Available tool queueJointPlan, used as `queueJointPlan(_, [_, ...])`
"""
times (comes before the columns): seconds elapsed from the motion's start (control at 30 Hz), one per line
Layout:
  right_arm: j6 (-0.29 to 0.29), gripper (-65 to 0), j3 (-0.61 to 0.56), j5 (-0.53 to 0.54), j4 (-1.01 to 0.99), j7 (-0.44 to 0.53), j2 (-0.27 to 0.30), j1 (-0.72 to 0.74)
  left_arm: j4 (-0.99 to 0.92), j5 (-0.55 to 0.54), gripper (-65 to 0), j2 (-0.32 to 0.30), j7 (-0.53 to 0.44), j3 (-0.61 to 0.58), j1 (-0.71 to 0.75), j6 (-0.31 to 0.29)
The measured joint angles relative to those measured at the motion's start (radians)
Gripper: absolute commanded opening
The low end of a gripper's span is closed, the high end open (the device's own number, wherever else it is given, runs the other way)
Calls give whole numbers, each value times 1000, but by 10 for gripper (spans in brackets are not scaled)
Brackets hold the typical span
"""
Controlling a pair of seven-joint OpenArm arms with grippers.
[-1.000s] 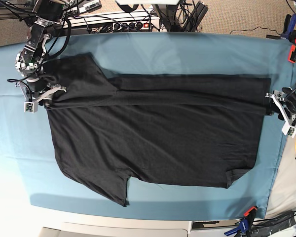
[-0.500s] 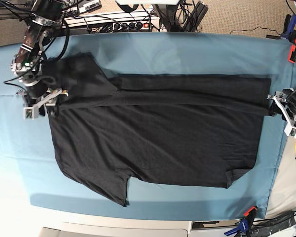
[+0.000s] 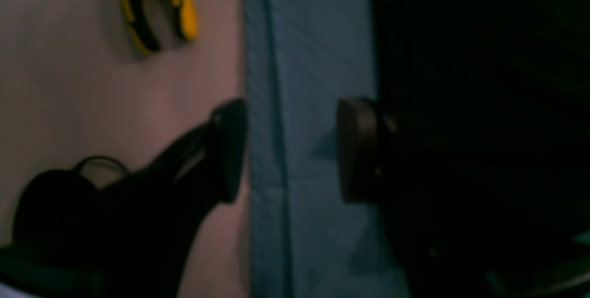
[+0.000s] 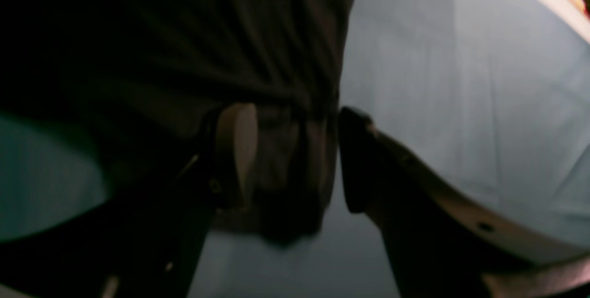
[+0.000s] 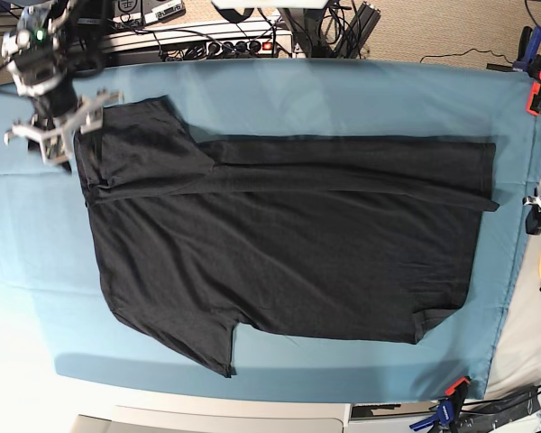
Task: Fold the T-shirt properly
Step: 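Move the right gripper to the shirt's folded sleeve edge and grasp it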
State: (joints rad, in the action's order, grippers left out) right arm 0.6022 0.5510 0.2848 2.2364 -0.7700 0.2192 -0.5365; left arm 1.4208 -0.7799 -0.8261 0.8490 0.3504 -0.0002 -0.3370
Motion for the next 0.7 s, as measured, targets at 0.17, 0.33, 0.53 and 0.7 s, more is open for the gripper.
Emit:
queueJointPlan(0.17, [2, -357, 2, -29, -3, -31, 0, -96, 0, -66, -326, 14, 47, 0, 8, -46])
queueJointPlan(0.33, [4, -358, 2, -80, -3, -31, -1, -106, 0, -72, -326, 16, 52, 0, 24, -55])
queueJointPlan(0.53, [-17, -358, -35, -228, -75, -26, 0, -106, 0, -78, -326, 16, 47, 0, 19, -56])
queueJointPlan(0.7, [-32, -358, -55, -254, -178, -15, -1, -106, 0, -77, -326, 16, 41, 0, 19, -56])
